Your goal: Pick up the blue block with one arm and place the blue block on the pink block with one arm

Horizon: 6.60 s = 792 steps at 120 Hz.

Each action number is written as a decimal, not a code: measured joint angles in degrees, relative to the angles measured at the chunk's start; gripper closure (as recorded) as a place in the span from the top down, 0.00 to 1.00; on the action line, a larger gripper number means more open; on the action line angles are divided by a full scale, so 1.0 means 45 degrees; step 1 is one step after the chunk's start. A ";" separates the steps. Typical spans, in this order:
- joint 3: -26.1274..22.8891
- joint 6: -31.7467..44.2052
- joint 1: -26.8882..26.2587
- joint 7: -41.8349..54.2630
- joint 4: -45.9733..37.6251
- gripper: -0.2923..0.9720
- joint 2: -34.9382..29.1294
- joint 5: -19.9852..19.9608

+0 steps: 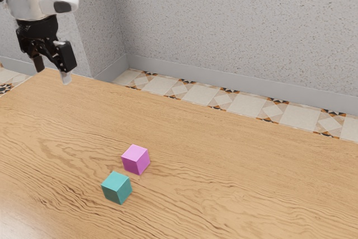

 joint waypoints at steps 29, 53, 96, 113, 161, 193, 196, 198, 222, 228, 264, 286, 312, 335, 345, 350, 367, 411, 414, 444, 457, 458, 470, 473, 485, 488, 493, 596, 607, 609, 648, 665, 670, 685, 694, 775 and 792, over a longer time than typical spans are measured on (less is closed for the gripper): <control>0.0668 0.5324 0.0022 -0.0320 -0.5107 0.77 0.1059 -0.1049; 0.0426 0.9168 -0.0028 -0.0650 -0.5686 0.77 0.3143 -0.2134; -0.0451 1.2385 -0.0100 0.0222 -0.5722 0.77 0.4642 -0.4175; -0.0650 1.1517 -0.0124 0.0336 -0.5695 0.77 0.4581 -0.3983; -0.0658 1.0399 -0.0094 -0.1023 -0.5666 0.77 0.4946 -0.2816; -0.0656 1.0392 -0.0092 -0.1690 -0.5639 0.77 0.5297 -0.2188; -0.0656 1.0404 -0.0091 -0.1737 -0.5639 0.77 0.5300 -0.2070; -0.0656 1.0415 -0.0089 -0.1767 -0.5639 0.77 0.5299 -0.1984; -0.0688 1.0830 -0.0074 -0.1988 -0.5655 0.77 0.5450 -0.1432; -0.0701 1.0991 -0.0076 -0.1980 -0.5657 0.77 0.5492 -0.1476; -0.0901 1.1621 -0.0107 -0.1361 -0.5701 0.77 0.5617 -0.1800; -0.0910 1.1857 -0.0302 -0.1017 -0.5716 0.77 0.5856 -0.2064; -0.0910 1.1963 -0.0500 -0.0729 -0.5770 0.77 0.5887 -0.2178; -0.0910 1.2035 -0.0630 -0.0558 -0.5871 0.77 0.6107 -0.2271; -0.0910 1.2128 -0.0583 -0.0514 -0.5963 0.77 0.6236 -0.2494; -0.0910 1.2167 -0.0503 -0.0499 -0.5980 0.76 0.6306 -0.2615; -0.0901 1.2265 -0.0079 -0.0476 -0.6007 0.72 0.6499 -0.2881; -0.0884 1.2360 -0.0111 -0.0609 -0.5994 0.47 0.6425 -0.2889; -0.0882 1.2349 -0.0113 -0.0639 -0.5988 0.47 0.6355 -0.2868; -0.0861 1.1226 -0.0081 -0.0915 -0.5588 0.46 0.5028 -0.2338; -0.0467 1.0186 -0.0133 -0.0985 -0.4731 0.48 0.5023 -0.1742; -0.0420 1.0116 -0.0128 -0.0987 -0.4654 0.48 0.5055 -0.1690; 0.0027 0.9378 0.0086 -0.0967 -0.3656 0.49 0.5616 -0.1230; 0.0094 0.9218 0.0168 -0.0954 -0.3366 0.49 0.5823 -0.1139; 0.0083 0.8699 0.0698 -0.0882 -0.2509 0.49 0.6417 -0.0923; 0.0089 0.8584 0.0754 -0.0860 -0.2315 0.49 0.6566 -0.0892; 0.0099 0.8415 0.0713 -0.0814 -0.2006 0.49 0.6842 -0.0857; 0.0038 0.8125 -0.0194 -0.0434 0.0020 0.50 0.8562 -0.1261; 0.0054 0.8146 -0.0203 -0.0539 0.0223 0.49 0.8730 -0.1317; 0.0055 0.8138 -0.0203 -0.0557 0.0258 0.49 0.8754 -0.1323; 0.0074 0.7988 -0.0210 -0.0856 0.0195 0.49 0.8726 -0.1355; 0.0087 0.7931 -0.0208 -0.0975 0.0110 0.49 0.8707 -0.1353; 0.0091 0.7920 -0.0212 -0.1005 0.0106 0.49 0.8706 -0.1352; 0.0097 0.7903 -0.0205 -0.1084 0.0103 0.49 0.8705 -0.1341; 0.0085 0.7912 -0.0207 -0.1114 0.0103 0.49 0.8710 -0.1290; 0.0060 0.8206 -0.0209 -0.0888 0.0102 0.50 0.8744 -0.0967; 0.0060 0.8230 -0.0217 -0.0806 0.0102 0.50 0.8744 -0.0961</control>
